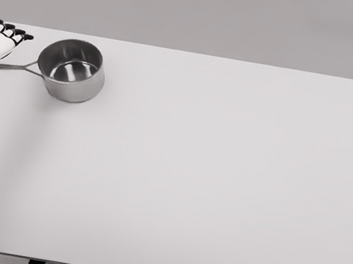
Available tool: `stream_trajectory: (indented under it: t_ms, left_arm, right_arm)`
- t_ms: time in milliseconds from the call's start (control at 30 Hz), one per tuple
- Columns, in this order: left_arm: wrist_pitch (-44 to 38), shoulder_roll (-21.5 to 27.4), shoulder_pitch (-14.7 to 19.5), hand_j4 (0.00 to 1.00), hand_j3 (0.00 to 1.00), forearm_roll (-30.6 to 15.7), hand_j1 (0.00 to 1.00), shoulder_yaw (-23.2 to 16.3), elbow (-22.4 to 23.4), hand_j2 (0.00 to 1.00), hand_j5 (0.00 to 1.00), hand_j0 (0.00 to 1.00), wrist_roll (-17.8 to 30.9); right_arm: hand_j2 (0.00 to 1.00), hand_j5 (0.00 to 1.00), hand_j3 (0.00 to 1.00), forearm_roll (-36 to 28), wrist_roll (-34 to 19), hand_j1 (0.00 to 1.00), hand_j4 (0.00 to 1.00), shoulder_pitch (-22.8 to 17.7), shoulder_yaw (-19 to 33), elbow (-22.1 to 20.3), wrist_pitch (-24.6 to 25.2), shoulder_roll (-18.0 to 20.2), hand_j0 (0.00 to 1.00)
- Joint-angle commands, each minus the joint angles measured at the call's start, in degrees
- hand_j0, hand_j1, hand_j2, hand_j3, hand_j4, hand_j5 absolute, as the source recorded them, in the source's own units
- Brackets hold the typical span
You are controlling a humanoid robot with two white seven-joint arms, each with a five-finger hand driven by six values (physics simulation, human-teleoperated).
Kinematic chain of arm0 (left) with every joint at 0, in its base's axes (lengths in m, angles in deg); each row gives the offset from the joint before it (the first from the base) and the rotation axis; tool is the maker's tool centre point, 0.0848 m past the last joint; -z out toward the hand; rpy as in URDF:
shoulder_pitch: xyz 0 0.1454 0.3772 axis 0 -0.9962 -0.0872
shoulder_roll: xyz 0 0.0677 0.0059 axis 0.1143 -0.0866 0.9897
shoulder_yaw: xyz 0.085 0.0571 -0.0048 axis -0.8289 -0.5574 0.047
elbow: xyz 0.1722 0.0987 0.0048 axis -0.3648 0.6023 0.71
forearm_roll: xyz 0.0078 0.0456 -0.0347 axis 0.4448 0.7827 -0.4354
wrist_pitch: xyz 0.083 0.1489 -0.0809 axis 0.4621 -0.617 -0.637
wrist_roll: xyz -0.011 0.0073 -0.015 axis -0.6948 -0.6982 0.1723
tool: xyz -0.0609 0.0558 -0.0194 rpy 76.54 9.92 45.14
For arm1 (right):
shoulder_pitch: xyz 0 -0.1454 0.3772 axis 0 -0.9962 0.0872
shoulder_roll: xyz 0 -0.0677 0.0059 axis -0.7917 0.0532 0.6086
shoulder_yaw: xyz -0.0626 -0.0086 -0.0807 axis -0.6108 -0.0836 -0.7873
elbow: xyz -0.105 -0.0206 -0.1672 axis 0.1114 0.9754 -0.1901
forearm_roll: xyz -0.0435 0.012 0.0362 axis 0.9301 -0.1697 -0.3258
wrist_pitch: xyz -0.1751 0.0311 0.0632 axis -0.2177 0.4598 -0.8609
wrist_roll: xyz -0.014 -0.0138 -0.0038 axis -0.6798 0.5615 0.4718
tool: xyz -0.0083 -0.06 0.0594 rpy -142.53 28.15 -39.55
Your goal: Rotate pot handle
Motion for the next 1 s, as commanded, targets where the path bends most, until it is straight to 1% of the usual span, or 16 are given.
stream_trajectory:
  t_ms: [0,300,533,733,900,967]
  left_arm:
    - [0.0,0.0,0.1,1.0,1.0,0.2,1.0,0.0,0.3,1.0,1.0,1.0,0.0]
    - [0.0,-0.7,1.1,1.0,1.0,0.1,1.0,0.0,2.8,1.0,1.0,1.0,0.1]
    - [0.0,-1.2,1.8,1.0,1.0,0.2,1.0,-0.1,3.5,1.0,1.0,1.0,0.1]
    - [0.1,-2.3,2.7,1.0,1.0,2.2,1.0,-0.1,4.3,1.0,1.0,1.0,0.1]
    - [0.1,-2.5,3.1,1.0,1.0,2.5,1.0,-0.1,4.5,1.0,1.0,1.0,0.1]
    - [0.1,-2.7,3.9,1.0,1.0,2.5,1.0,-0.2,5.4,1.0,1.0,1.0,0.1]
  right_arm:
    - [1.0,1.0,1.0,0.0,0.0,1.0,1.0,0.0,0.0,0.0,0.0,0.0,1.0]
    - [1.0,1.0,1.0,0.0,0.0,1.0,1.0,0.0,0.0,0.0,0.0,0.0,1.0]
    - [1.0,1.0,1.0,0.0,0.0,1.0,1.0,0.0,0.0,0.0,0.0,0.0,1.0]
    - [1.0,1.0,1.0,0.0,0.0,1.0,1.0,0.0,0.0,0.0,0.0,0.0,1.0]
    - [1.0,1.0,1.0,0.0,-0.1,1.0,1.0,0.0,0.0,0.0,0.0,0.0,1.0]
    - [1.0,1.0,1.0,0.0,0.0,1.0,1.0,0.0,0.0,0.0,0.0,0.0,1.0]
